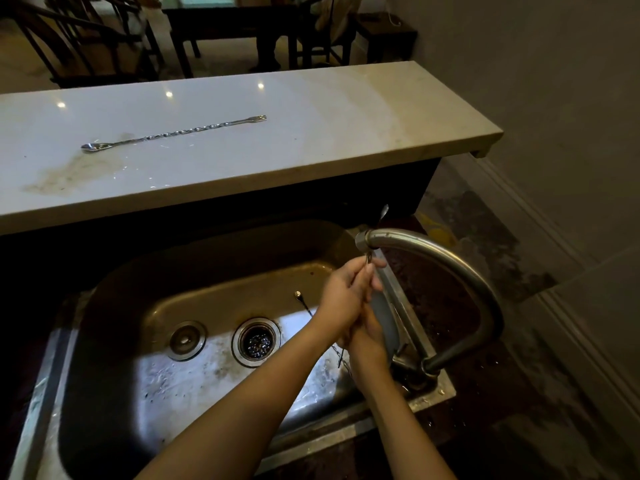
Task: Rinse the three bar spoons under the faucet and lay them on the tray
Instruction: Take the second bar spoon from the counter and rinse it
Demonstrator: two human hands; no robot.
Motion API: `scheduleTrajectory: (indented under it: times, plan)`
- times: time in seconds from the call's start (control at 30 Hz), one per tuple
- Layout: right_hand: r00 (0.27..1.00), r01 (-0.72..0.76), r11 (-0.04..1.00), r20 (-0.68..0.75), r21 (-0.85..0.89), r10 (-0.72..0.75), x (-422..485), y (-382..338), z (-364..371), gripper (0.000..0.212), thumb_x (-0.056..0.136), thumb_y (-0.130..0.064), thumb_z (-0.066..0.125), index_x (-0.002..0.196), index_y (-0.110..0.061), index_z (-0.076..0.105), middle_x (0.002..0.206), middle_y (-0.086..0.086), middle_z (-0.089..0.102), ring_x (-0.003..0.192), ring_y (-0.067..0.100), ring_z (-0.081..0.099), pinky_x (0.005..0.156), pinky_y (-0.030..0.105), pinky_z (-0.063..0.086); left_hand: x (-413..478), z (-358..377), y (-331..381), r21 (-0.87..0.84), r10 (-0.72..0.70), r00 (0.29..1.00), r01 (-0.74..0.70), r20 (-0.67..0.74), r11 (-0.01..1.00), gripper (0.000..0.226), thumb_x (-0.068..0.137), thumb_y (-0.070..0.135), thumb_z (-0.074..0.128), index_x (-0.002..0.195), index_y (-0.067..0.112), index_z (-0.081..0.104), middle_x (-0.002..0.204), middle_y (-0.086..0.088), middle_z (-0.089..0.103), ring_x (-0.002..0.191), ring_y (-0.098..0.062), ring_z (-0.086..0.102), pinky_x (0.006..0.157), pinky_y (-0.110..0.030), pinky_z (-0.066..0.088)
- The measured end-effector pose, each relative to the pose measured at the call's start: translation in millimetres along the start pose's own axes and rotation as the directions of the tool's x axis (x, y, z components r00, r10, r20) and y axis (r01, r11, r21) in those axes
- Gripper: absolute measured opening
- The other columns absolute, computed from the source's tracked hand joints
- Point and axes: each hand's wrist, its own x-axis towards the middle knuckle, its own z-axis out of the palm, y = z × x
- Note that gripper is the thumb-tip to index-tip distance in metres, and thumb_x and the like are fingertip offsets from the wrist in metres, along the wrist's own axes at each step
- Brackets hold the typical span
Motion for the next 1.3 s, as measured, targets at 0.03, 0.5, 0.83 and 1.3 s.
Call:
scheduleTrajectory:
  times: [0.03, 0.5, 0.83, 1.3]
  plan:
    - [1.000, 0.016, 1.000, 0.018, 0.006, -0.016, -1, -2, 0, 0.036, 0.098, -0.020, 0.039, 0.071, -0.022, 0.062, 0.055, -0.009, 0.058, 0.054, 0.007, 0.053, 0.060, 0.025, 0.040, 1, -1, 2, -0.007, 0.005, 1.000, -0.005, -0.012, 1.000, 0.024, 0.097, 0.012, 0.038, 0.093, 0.016, 0.061, 0.065, 0.000, 0.051, 0.053, -0.009, 0.042, 0.056, -0.021, 0.038]
    - [0.998, 0.051, 0.965, -0.034, 0.259, -0.044, 27, 0, 10, 0.019, 0.097, -0.017, 0.043, 0.104, -0.027, 0.058, 0.076, -0.005, 0.060, 0.071, -0.001, 0.058, 0.064, 0.011, 0.048, 9, -80, 50, 0.846, 0.487, 0.867, -0.183, -0.101, 0.501, 0.041, 0.093, 0.026, 0.046, 0.132, 0.015, 0.046, 0.138, -0.009, 0.050, 0.130, -0.022, 0.042, 0.109, -0.038, 0.031]
    - [0.974, -0.144, 0.982, -0.194, -0.123, 0.118, 64, 61, 50, 0.017, 0.087, 0.006, 0.053, 0.075, -0.002, 0.062, 0.075, 0.017, 0.056, 0.072, 0.025, 0.053, 0.061, 0.026, 0.032, 16, -190, 75, 0.975, 0.381, 0.898, 0.191, -0.220, 0.112, 0.058, 0.093, 0.043, 0.036, 0.144, 0.017, 0.022, 0.155, -0.011, 0.018, 0.144, -0.027, 0.007, 0.116, -0.045, -0.001]
    - [0.924, -0.378, 0.731, -0.178, -0.568, 0.340, 79, 112, 70, 0.032, 0.094, -0.014, 0.039, 0.115, 0.002, 0.057, 0.117, 0.023, 0.061, 0.110, 0.037, 0.058, 0.088, 0.039, 0.051, 17, -195, 67, 0.984, 0.457, 0.871, 0.154, -0.179, 0.091, 0.062, 0.090, 0.053, 0.032, 0.141, 0.018, 0.030, 0.151, -0.008, 0.030, 0.141, -0.024, 0.021, 0.114, -0.042, 0.010]
